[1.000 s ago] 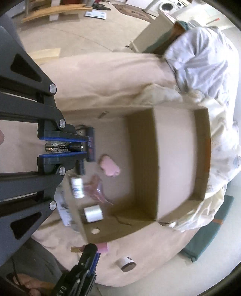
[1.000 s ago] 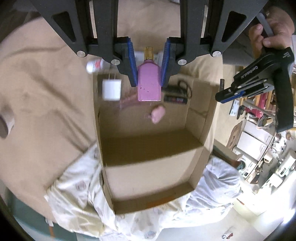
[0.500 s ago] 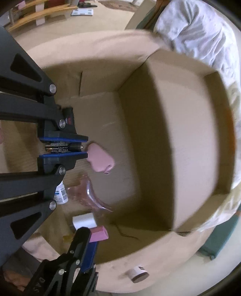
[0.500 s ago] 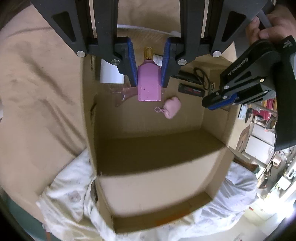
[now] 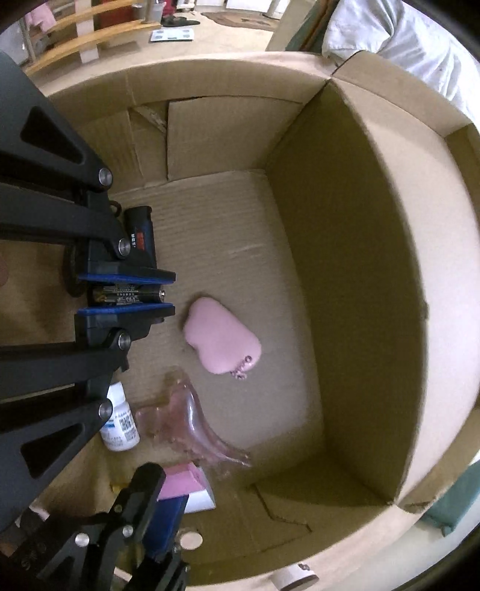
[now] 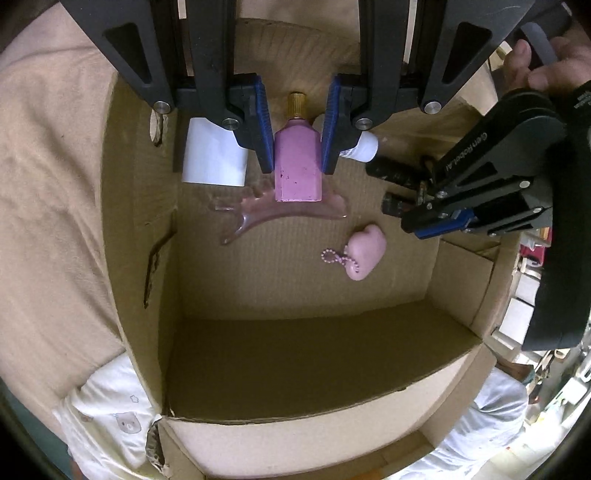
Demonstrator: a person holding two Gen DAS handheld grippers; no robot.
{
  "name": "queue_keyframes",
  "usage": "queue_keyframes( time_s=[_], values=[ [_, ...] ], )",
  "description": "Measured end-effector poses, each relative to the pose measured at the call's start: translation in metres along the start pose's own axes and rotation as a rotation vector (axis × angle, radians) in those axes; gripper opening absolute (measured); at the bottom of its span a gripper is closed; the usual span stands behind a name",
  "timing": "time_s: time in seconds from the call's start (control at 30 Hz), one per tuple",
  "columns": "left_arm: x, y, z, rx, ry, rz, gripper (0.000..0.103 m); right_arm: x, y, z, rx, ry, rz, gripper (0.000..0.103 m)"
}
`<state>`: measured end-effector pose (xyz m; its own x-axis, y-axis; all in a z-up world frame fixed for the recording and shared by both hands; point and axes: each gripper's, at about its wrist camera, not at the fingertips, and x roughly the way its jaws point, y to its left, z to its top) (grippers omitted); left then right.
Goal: Organize rigid objects
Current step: 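Lower the battery and pink bottle into the box and open both grippers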
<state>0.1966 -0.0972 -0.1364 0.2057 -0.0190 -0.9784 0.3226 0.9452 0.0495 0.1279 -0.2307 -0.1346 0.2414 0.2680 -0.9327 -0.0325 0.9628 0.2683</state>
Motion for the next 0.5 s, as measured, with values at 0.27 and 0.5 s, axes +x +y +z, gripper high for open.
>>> queue_keyframes(
  time_s=[0.27,0.5],
  values=[
    [0.006,0.001,0.000,-0.001,0.008,0.006,0.009,0.007,0.003,0.007,0.013,-0.003,0.001,0.027],
    [0.004,-0.004,-0.008,0.015,-0.005,-0.003,0.010,-0.001,-0.008,0.009,0.066,-0.043,0.078,0.032]
  ],
)
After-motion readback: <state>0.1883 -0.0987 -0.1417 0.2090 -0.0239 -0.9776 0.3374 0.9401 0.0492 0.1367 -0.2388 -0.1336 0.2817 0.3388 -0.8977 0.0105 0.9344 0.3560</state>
